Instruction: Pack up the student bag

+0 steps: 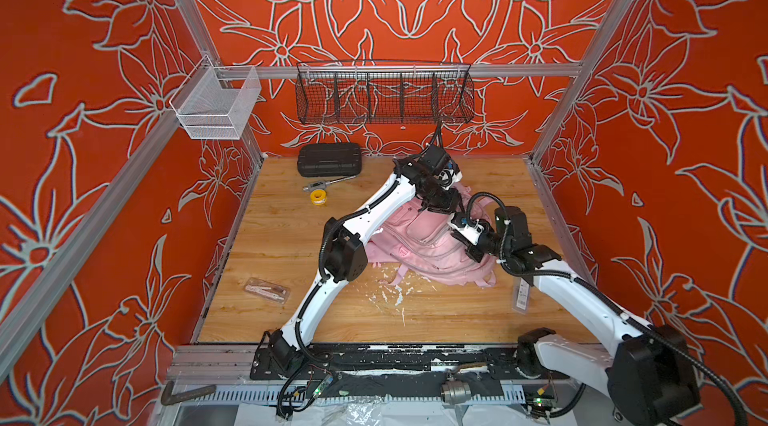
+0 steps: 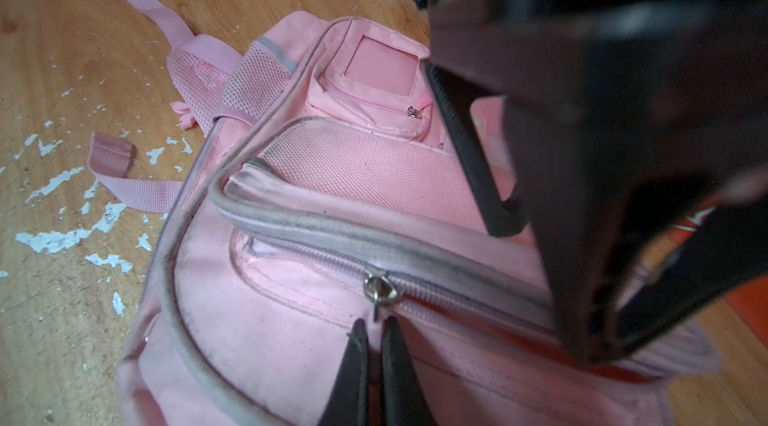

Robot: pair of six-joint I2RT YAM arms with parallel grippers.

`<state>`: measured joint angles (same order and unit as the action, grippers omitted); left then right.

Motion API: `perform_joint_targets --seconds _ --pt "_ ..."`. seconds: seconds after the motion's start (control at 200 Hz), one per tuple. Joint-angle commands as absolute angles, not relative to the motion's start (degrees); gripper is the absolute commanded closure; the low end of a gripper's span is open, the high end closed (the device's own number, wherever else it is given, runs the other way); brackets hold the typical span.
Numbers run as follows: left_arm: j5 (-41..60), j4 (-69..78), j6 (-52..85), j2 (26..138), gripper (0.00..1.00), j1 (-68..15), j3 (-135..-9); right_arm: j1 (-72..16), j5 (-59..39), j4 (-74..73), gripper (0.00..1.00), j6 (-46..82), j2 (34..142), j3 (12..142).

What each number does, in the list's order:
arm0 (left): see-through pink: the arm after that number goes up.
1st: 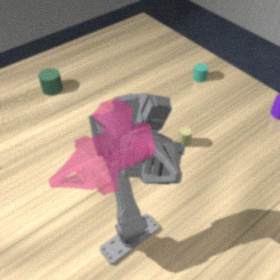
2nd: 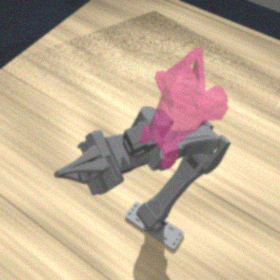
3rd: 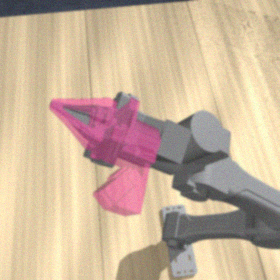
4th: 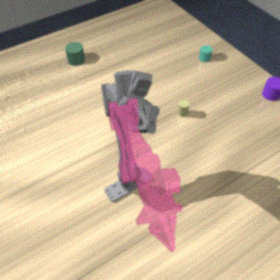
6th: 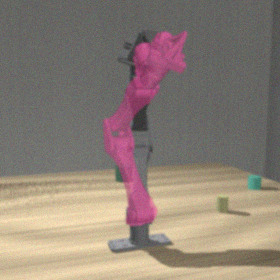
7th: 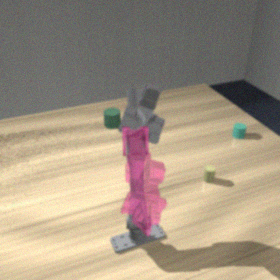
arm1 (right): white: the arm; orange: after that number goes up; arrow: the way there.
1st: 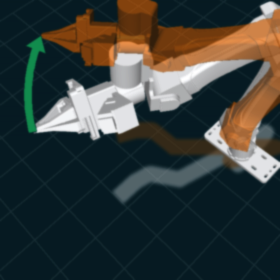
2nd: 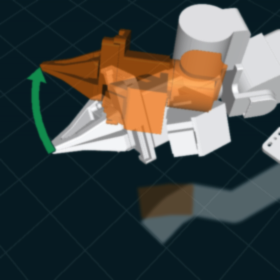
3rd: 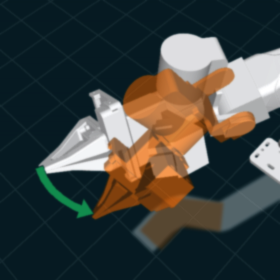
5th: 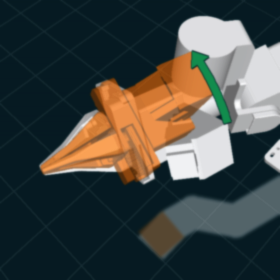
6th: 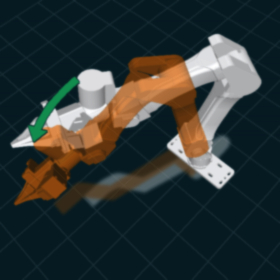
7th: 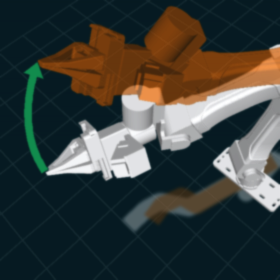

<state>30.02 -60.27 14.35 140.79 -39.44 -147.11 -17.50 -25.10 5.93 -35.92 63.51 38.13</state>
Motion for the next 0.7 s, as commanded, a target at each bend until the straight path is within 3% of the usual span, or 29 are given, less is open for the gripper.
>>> perform_joint_targets --seconds 0.0,0.18,0.445,0.57,0.696 --pt "26.5 -63.8 11.7 142.6 0.45 -40.4 -148.9 -18.9 -26.1 5.7 1.00 -38.8 62.3 38.2" --pt "23.4 -66.0 11.8 144.2 0.50 -41.5 -149.4 -19.3 -25.1 6.2 1.00 -38.9 62.4 38.3" --pt "24.0 -66.2 14.2 143.7 1.00 -41.2 -149.8 -19.4 -22.3 8.1 1.00 -37.6 62.2 39.4" --pt "28.8 -64.3 19.6 143.1 1.00 -40.4 -149.2 -19.3 -19.9 9.2 1.00 -36.8 61.7 40.1" --pt "34.7 -53.5 31.9 140.4 1.00 -39.4 -145.3 -19.0 -16.3 10.6 1.00 -37.1 60.0 40.4"
